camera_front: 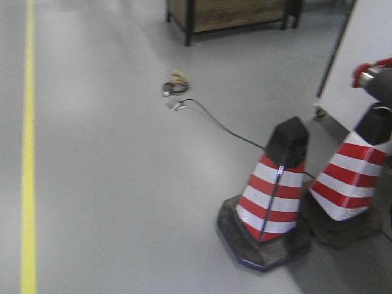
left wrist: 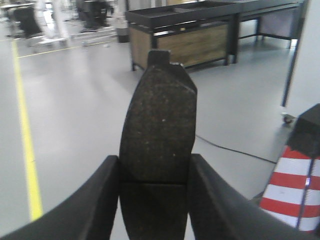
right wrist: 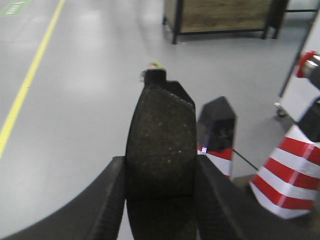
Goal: Move and align brake pads A on conveyor
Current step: 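Turn the base toward the dark grey conveyor belt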
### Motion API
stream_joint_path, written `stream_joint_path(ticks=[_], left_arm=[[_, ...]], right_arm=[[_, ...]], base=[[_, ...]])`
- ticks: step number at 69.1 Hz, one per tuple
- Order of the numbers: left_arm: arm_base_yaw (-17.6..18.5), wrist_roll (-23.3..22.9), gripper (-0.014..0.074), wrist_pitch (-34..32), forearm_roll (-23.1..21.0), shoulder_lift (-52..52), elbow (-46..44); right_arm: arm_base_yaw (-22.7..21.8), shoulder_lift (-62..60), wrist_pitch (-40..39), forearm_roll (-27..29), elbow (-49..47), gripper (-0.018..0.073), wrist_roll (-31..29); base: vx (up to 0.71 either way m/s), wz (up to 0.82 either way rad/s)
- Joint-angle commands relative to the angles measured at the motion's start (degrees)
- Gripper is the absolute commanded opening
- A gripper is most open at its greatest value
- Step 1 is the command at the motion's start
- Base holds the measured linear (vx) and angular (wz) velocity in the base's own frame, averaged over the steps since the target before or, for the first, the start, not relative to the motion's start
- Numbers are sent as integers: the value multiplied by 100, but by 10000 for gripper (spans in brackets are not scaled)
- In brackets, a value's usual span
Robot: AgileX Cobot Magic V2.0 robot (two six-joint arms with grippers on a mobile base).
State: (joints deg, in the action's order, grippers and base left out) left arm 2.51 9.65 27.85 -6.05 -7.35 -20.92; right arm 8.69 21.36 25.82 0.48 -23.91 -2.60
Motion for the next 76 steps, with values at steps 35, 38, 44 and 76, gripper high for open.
stream_joint_path(ticks=[35,38,44,76], left_arm=[[44,-18,41,-570,-71,-56,-172],[44,-18,41,-570,-71,-56,-172],[44,-18,41,-570,-71,-56,-172],[44,-18,41,-570,-71,-56,-172]], right_arm=[[-6,23,-537,-48,-181,77,-32],[-6,23,-537,-48,-181,77,-32],[-6,23,-537,-48,-181,77,-32],[-6,23,-537,-48,-181,77,-32]], base=[[20,-57],[22,-51],[21,-54],[19,-64]])
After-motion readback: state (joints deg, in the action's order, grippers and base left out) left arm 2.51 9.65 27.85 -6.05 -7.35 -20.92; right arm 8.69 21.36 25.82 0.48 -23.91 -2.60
